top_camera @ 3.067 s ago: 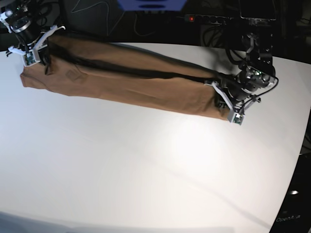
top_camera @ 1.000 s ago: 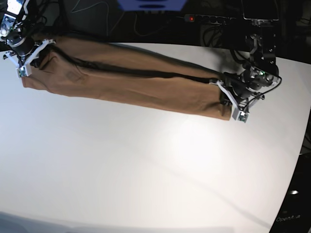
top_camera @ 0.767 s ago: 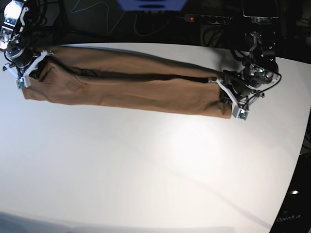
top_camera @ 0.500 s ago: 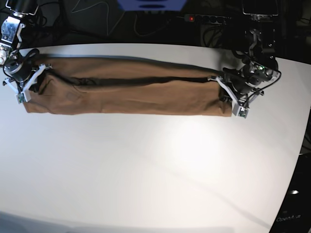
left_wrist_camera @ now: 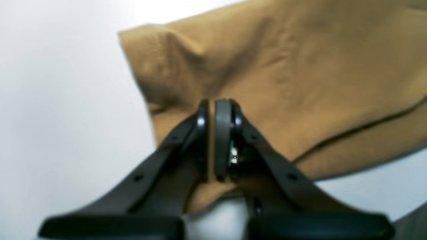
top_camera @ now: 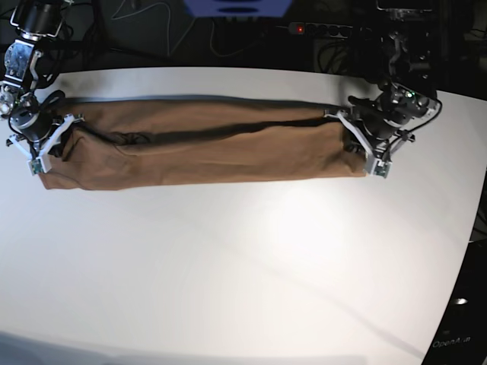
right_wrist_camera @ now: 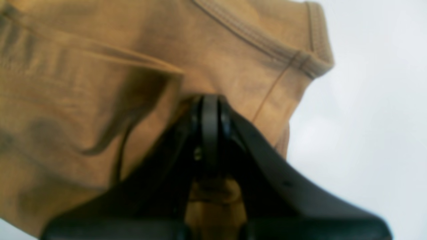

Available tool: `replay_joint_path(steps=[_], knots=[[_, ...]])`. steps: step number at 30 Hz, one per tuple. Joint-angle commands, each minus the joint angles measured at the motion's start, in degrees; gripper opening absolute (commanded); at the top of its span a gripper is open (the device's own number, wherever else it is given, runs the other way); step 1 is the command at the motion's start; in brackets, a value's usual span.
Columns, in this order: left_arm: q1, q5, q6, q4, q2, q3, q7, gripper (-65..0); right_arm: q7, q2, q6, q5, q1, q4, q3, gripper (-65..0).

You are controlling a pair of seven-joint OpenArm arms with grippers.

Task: Fold the T-shirt properly
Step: 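Hold the strip with both grippers and straighten it along the table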

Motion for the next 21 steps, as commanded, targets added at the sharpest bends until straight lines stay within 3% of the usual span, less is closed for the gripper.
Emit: replay_joint_path(steps=[1, 9, 21], knots=[[-0.48, -0.51, -0.05, 2.51, 0.11, -0.94, -1.42, -62.3, -2.68, 0.14, 0.6, -1.63, -0.42, -0.22, -0.27, -64.9], [0.05, -0.51, -0.14, 6.12, 0.29, -2.35, 1.22, -62.3, -2.68, -0.04, 0.6, -1.63, -0.6, -0.13, -0.27, -64.9], [0.05, -0.42, -0.14, 1.54, 0.37, -1.91, 0.69, -62.4, -2.68, 1.54, 0.6, -1.63, -2.35, 7.6, 0.17, -64.9]])
